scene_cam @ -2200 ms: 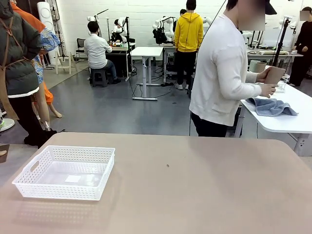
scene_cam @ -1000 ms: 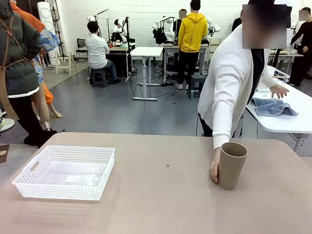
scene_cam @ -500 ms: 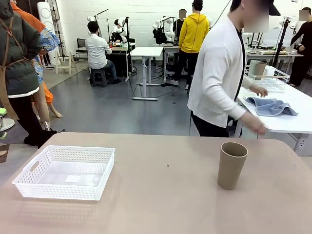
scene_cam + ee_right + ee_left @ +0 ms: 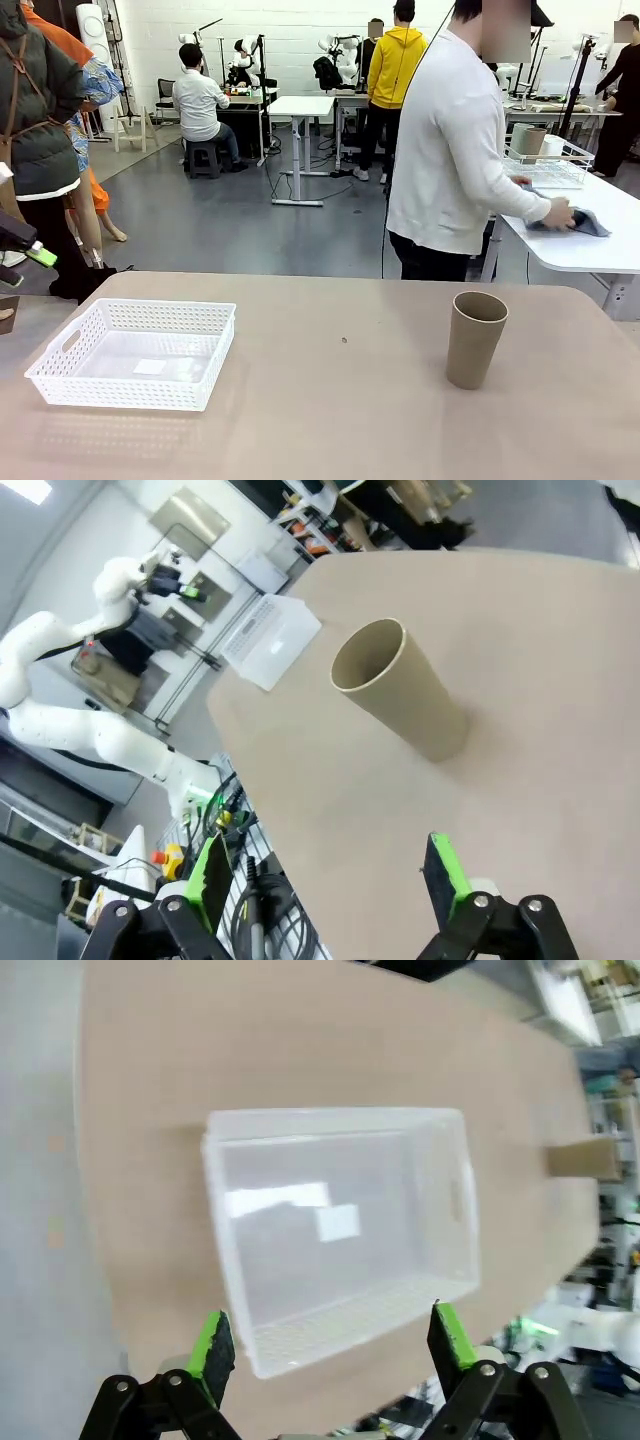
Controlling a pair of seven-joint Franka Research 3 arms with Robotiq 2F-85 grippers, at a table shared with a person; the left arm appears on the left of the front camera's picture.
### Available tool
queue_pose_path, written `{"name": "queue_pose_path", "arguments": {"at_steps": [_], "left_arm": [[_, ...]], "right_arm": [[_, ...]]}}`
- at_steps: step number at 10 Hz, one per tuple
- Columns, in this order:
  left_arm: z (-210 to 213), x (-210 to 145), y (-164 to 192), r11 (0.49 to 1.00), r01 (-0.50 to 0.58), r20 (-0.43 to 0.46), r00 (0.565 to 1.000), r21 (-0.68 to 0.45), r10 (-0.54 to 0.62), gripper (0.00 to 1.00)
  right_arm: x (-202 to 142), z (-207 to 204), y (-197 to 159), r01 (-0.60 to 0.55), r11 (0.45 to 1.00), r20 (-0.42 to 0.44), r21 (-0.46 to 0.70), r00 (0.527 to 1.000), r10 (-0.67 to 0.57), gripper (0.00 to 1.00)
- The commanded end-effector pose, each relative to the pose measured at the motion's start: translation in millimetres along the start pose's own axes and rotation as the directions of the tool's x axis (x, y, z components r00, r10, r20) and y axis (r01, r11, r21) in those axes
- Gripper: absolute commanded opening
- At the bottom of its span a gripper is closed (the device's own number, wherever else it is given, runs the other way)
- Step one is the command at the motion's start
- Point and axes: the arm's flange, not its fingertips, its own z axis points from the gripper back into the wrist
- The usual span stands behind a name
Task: Clean and organize the cups into the basket.
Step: Pick up the Organizing basket and move it to the center of the table, then pick up the Reusable plastic cup from the right side of the table and place it inside the Organizing basket.
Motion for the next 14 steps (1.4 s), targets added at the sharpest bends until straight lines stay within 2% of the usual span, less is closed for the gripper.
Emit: {"name": "queue_pose_path", "arguments": {"at_steps": [1,3,4,5,6,8,9,10,11,12,14], "left_arm": [[-26,-9,-14,0.984,0.002,-0.032,0.999,0.181,0.004,1.0],[-42,-13,-17,0.962,0.051,-0.102,0.995,0.27,-0.024,1.0],[-44,-15,-19,0.951,0.071,-0.129,0.991,0.302,-0.033,1.0],[-37,-19,-22,0.95,0.082,-0.126,0.991,0.301,-0.045,1.0],[-46,-10,-13,0.964,0.068,-0.102,0.994,0.257,-0.043,1.0],[-46,-10,-13,0.964,0.068,-0.102,0.994,0.257,-0.043,1.0],[-45,-13,-13,0.958,0.081,-0.121,0.991,0.274,-0.05,1.0],[-50,-16,-20,0.914,0.123,-0.174,0.983,0.386,-0.059,1.0],[-47,-22,-31,0.87,0.181,-0.217,0.972,0.458,-0.088,1.0],[-42,-25,-37,0.841,0.222,-0.252,0.962,0.494,-0.106,1.0],[-36,-28,-42,0.817,0.252,-0.286,0.952,0.518,-0.113,1.0]], "right_arm": [[9,-1,-14,-0.038,0.997,-0.021,0.071,0.999,0.039,1.0],[9,-4,-19,-0.012,0.997,-0.022,0.08,1.0,0.013,1.0],[8,0,-19,0.121,0.99,-0.005,0.071,0.993,-0.121,1.0],[5,-8,-14,-0.006,0.998,-0.033,0.065,0.999,0.008,1.0],[5,-8,-14,-0.006,0.998,-0.033,0.065,0.999,0.008,1.0],[3,-5,-18,0.026,0.998,-0.033,0.063,0.999,-0.024,1.0],[-2,-27,-17,-0.146,0.989,-0.122,0.011,0.982,0.147,1.0],[-1,-49,-22,-0.301,0.953,-0.175,-0.031,0.941,0.291,1.0],[2,-67,-32,-0.372,0.928,-0.242,0.01,0.9,0.363,1.0],[4,-81,-41,-0.431,0.9,-0.262,0.063,0.863,0.431,1.0],[8,-99,-54,-0.49,0.865,-0.237,0.11,0.832,0.502,1.0]]}}
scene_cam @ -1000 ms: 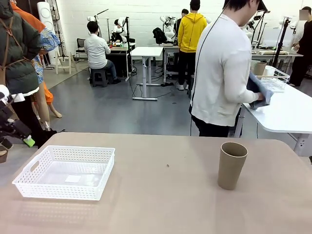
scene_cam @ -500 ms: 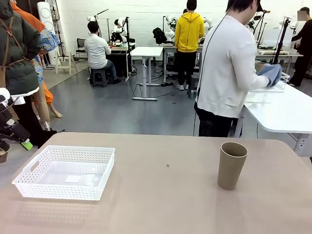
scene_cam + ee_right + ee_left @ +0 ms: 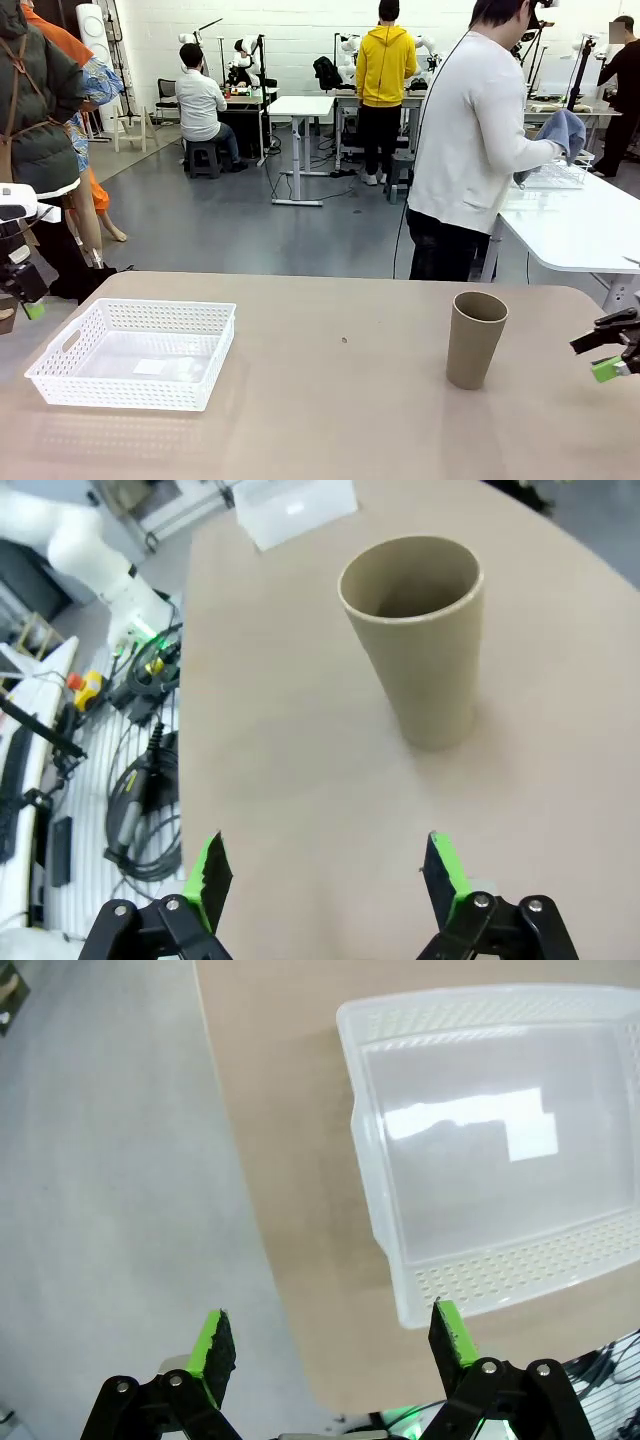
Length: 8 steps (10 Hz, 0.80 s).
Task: Clean and organize the cups into the basket.
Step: Pick up the Organizing basket and move it to the center of the table, then pick up the Reusable plastic cup from the right side of the table and place it inside the Organizing basket.
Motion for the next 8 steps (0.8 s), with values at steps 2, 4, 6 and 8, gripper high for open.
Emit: {"name": "queue_pose_path", "arguments": {"at_steps": [2,4,6,8], "left_arm": [[6,-8,-10,0.999,0.02,-0.023,1.0,0.039,-0.019,1.0],[3,-5,-14,0.997,0.038,-0.045,0.998,0.061,-0.035,1.0],[-1,-8,-17,0.996,0.059,-0.053,0.997,0.073,-0.055,1.0],[-3,-12,-20,0.994,0.061,-0.059,0.997,0.086,-0.056,1.0]], "right_arm": [[-3,-13,-24,-0.077,0.997,0.085,0.014,0.994,0.075,1.0],[3,-26,-36,-0.122,0.992,0.114,0.023,0.986,0.118,1.0],[9,-35,-47,-0.167,0.986,0.102,-0.017,0.981,0.167,1.0],[14,-45,-68,-0.211,0.966,0.023,-0.151,0.976,0.217,1.0]]}}
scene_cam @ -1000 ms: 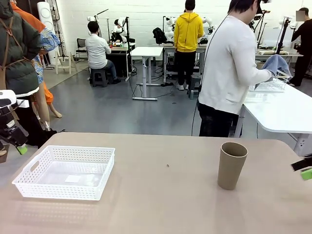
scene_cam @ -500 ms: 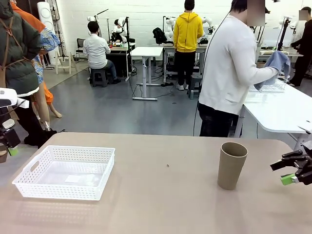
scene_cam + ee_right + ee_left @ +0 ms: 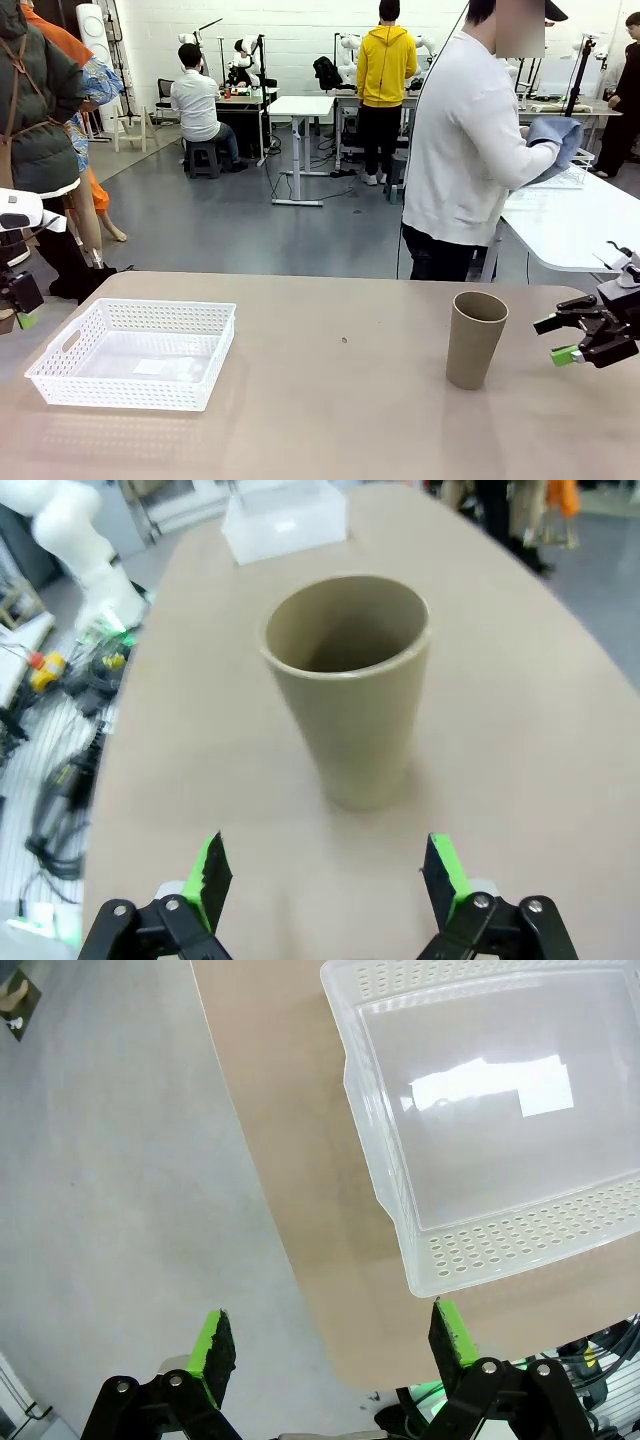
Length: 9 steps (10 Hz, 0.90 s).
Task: Clean and organize the cups into the basket.
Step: Pick up the Organizing basket and move it to the center of the table, then pick up the Reusable plastic cup from the right side of the table and place it inside the Organizing basket.
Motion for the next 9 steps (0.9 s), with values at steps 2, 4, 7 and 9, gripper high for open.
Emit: {"name": "queue_pose_path", "arguments": {"at_steps": [2,4,7,9], "left_arm": [[-2,-6,-8,0.999,-0.02,-0.009,1.0,0.041,0.02,1.0],[-1,-7,-8,0.998,-0.043,-0.013,0.999,0.047,0.043,1.0],[-1,-3,-2,1.0,-0.004,-0.002,1.0,0.004,0.004,1.0],[-1,-3,-2,1.0,-0.004,-0.002,1.0,0.004,0.004,1.0]], "right_arm": [[5,-18,-33,-0.043,0.998,0.012,-0.052,0.999,0.044,1.0],[8,-21,-47,-0.041,0.999,0.033,-0.024,0.999,0.041,1.0],[8,-12,-29,-0.026,0.999,-0.006,-0.045,1.0,0.025,1.0],[8,-12,-29,-0.026,0.999,-0.006,-0.045,1.0,0.025,1.0]]}}
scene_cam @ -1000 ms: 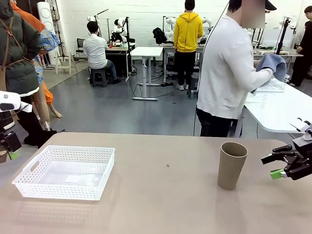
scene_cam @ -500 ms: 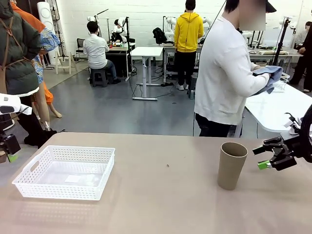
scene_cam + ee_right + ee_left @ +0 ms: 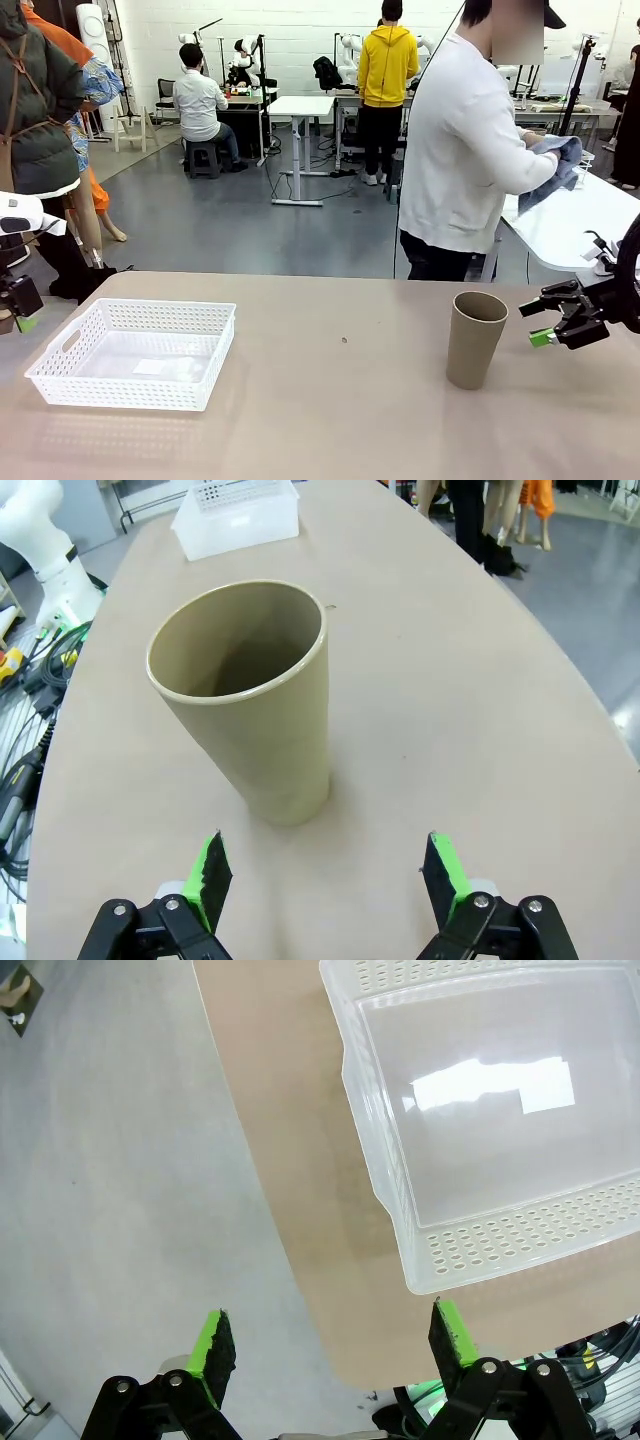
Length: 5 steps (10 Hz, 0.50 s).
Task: Clean and organize the cups into the basket.
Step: Pick up the Organizing basket and move it to the center of the table, then pick up the Reusable plastic cup from the right side of the table and place it inside the Organizing basket.
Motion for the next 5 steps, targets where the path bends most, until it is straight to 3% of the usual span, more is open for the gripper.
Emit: {"name": "queue_pose_path", "arguments": {"at_steps": [1,3,5], "left_arm": [[0,0,1,1.0,0.006,-0.001,1.0,-0.001,-0.006,1.0],[0,0,1,1.0,0.006,-0.001,1.0,-0.001,-0.006,1.0],[0,0,0,1.0,-0.001,0.0,1.0,0.0,0.001,1.0]], "right_arm": [[-1,1,6,-0.001,1.0,-0.009,-0.002,1.0,0.001,1.0],[0,0,0,0.0,1.0,0.0,0.0,1.0,0.0,1.0],[1,-12,-5,-0.153,0.988,0.046,0.018,0.987,0.152,1.0]]}}
